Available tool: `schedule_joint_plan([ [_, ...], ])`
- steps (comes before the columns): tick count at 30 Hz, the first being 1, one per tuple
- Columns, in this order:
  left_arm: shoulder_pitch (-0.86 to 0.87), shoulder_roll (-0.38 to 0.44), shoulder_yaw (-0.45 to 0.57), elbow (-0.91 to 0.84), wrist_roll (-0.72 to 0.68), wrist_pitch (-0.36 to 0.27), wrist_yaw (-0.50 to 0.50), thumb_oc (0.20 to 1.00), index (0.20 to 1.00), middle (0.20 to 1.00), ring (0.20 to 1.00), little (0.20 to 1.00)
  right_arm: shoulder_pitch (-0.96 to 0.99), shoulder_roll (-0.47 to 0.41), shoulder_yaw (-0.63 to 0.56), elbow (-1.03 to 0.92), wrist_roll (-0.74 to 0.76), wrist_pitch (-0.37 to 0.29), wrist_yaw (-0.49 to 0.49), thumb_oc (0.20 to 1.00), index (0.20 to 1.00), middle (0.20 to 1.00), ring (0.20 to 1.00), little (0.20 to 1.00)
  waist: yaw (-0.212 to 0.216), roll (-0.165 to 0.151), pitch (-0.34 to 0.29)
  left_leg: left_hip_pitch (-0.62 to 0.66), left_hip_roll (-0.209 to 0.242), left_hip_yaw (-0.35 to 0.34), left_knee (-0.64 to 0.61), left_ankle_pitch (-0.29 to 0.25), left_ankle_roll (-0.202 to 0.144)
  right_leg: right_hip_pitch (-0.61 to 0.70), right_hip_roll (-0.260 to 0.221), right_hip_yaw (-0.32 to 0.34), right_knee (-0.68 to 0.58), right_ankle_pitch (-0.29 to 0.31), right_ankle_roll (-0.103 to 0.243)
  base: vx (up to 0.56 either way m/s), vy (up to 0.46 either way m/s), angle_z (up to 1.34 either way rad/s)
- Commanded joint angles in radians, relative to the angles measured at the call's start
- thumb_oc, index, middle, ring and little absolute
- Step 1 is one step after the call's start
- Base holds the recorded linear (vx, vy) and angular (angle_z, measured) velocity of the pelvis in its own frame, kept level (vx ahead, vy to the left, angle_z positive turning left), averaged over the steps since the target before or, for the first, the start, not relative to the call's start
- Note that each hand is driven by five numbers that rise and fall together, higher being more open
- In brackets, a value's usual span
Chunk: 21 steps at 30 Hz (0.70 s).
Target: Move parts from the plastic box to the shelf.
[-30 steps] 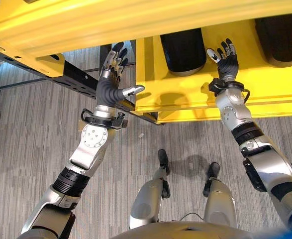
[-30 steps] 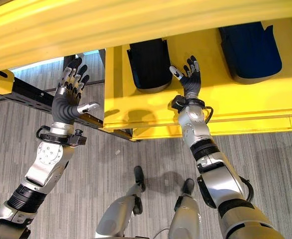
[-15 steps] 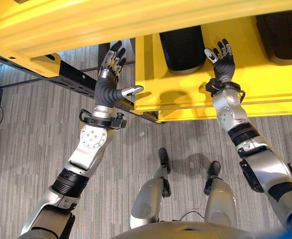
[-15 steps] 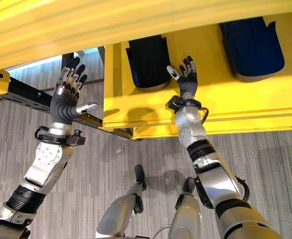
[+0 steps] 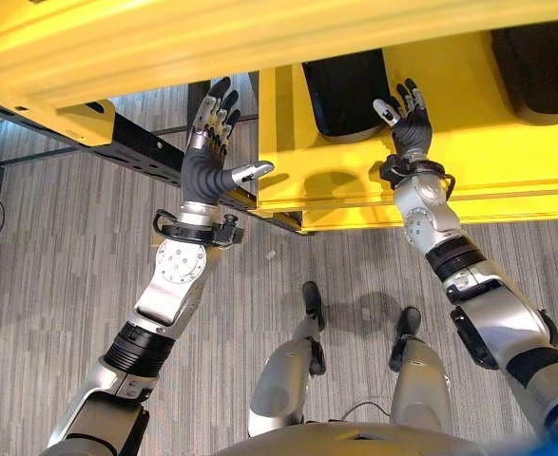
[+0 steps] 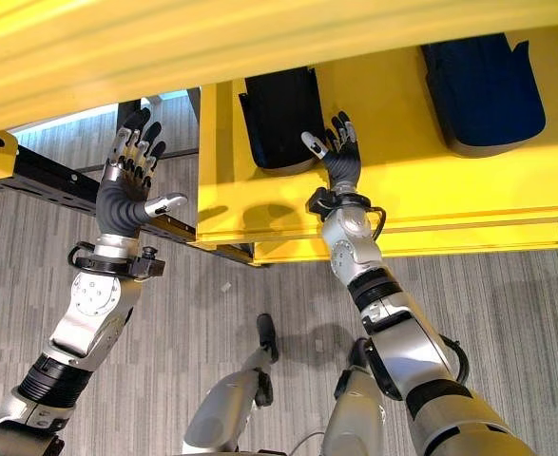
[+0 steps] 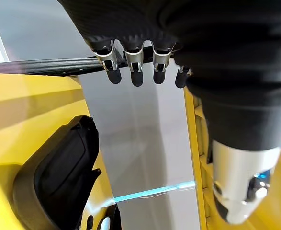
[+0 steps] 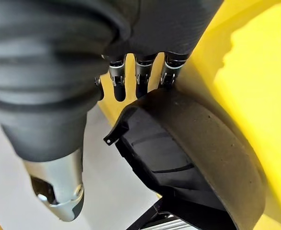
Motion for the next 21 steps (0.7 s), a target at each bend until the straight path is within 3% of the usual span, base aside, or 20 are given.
schedule_joint_plan([
  [1,-0.004,0.045,0.107,-0.094,0.018,-0.063,0.045,1.0,1.0,1.0,1.0,1.0,-0.032,0.039,0.011,-0.074,0.021,-0.034,0.03,1.0,1.0,1.0,1.0,1.0,0.024,-0.06,0.033,0.074,0.008,0.041,0.005,-0.045,-0.038,0.046,-0.015,0.021,-0.063,0.137,0.025,0.0,0.0,0.0],
  [21,0.029,0.04,0.133,-0.108,0.031,-0.066,0.062,1.0,1.0,1.0,1.0,1.0,-0.02,0.091,0.043,-0.082,0.046,-0.03,0.052,1.0,1.0,1.0,1.0,1.0,0.035,-0.073,0.035,0.076,0.007,0.034,0.005,-0.047,-0.035,0.044,-0.013,0.016,-0.057,0.137,0.023,0.0,0.0,0.0],
])
